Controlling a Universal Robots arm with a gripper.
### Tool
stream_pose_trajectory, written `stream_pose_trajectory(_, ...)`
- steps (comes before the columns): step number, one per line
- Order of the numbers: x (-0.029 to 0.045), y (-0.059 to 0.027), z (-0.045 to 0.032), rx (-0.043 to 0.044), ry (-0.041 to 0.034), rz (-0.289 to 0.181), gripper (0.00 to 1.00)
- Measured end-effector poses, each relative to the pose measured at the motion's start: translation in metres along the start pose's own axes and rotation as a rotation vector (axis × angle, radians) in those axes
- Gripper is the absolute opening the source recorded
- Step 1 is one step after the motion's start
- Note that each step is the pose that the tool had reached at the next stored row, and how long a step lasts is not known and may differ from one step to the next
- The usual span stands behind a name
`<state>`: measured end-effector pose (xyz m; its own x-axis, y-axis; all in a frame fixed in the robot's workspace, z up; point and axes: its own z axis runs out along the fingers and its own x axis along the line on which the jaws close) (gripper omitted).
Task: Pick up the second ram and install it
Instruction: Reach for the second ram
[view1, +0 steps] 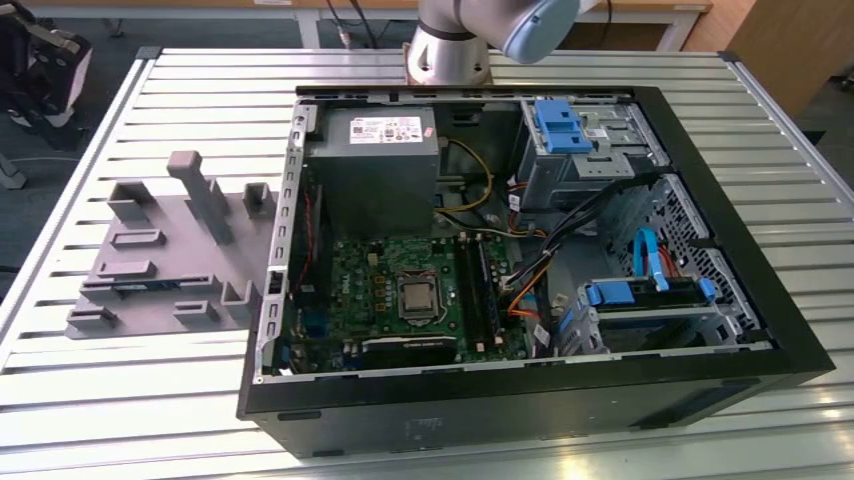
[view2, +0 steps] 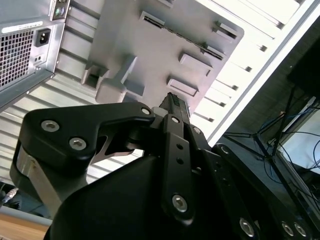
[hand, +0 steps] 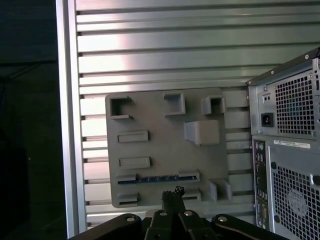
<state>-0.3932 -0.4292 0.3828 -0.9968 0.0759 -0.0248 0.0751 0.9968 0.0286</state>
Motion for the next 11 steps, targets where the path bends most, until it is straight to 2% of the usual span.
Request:
stream_pose_trajectory(7,0.0178,-0.0022,-0.0004,0.0000,0.0000,0.000,0.11)
stream_pose_trajectory(11,0.0196,-0.0025,-0.0005,0.0000,0.0000,0.000,0.11)
